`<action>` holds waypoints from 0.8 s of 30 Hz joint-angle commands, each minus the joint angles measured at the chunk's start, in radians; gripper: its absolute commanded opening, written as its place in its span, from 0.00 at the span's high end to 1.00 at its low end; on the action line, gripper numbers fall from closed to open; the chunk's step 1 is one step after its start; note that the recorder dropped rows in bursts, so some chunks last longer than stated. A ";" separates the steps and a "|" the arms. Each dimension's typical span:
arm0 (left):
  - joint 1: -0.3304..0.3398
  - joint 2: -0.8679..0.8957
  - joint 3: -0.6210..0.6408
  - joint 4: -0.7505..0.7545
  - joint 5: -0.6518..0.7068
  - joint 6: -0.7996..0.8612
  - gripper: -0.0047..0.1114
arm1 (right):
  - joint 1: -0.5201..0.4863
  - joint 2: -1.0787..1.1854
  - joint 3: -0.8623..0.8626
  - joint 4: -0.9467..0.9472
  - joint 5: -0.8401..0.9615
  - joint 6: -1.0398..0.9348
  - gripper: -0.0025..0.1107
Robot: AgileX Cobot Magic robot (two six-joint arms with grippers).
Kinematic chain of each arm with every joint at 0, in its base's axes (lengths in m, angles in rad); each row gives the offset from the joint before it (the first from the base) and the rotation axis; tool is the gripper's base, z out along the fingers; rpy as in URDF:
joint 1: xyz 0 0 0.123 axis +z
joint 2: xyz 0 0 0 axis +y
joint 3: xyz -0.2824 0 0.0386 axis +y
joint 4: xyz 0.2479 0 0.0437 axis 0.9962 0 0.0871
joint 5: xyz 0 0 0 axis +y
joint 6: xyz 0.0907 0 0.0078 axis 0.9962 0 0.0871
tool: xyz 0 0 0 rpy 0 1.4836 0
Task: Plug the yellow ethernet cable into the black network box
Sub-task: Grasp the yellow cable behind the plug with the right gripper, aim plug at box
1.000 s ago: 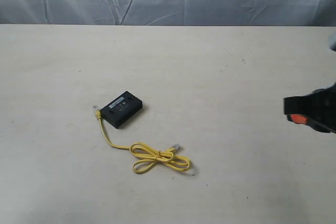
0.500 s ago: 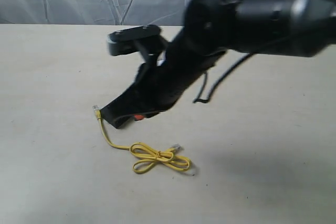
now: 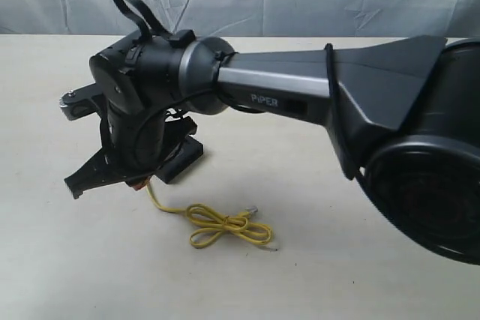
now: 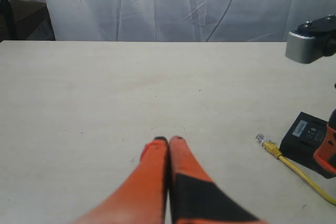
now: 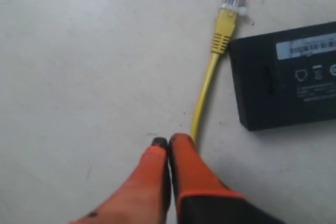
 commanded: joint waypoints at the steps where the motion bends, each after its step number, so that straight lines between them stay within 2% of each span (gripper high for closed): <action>1: 0.001 -0.006 0.004 0.000 -0.017 -0.005 0.96 | 0.001 0.018 -0.015 -0.036 -0.035 0.039 0.77; 3: 0.001 -0.006 0.004 0.000 -0.017 -0.005 0.96 | 0.001 0.026 -0.015 -0.041 -0.053 0.039 0.68; 4: 0.001 -0.006 0.004 0.000 -0.017 -0.005 0.96 | 0.001 0.031 -0.015 -0.048 -0.058 0.044 0.67; 18: 0.001 -0.006 0.004 0.000 -0.017 -0.005 0.96 | 0.001 0.098 -0.015 -0.132 -0.122 0.170 0.66; 21: 0.001 -0.006 0.004 0.000 -0.017 -0.005 0.96 | 0.001 0.106 -0.015 -0.132 -0.120 0.170 0.70; 24: 0.001 -0.006 0.004 0.000 -0.017 -0.005 0.96 | 0.001 0.113 -0.015 -0.132 -0.112 0.170 0.84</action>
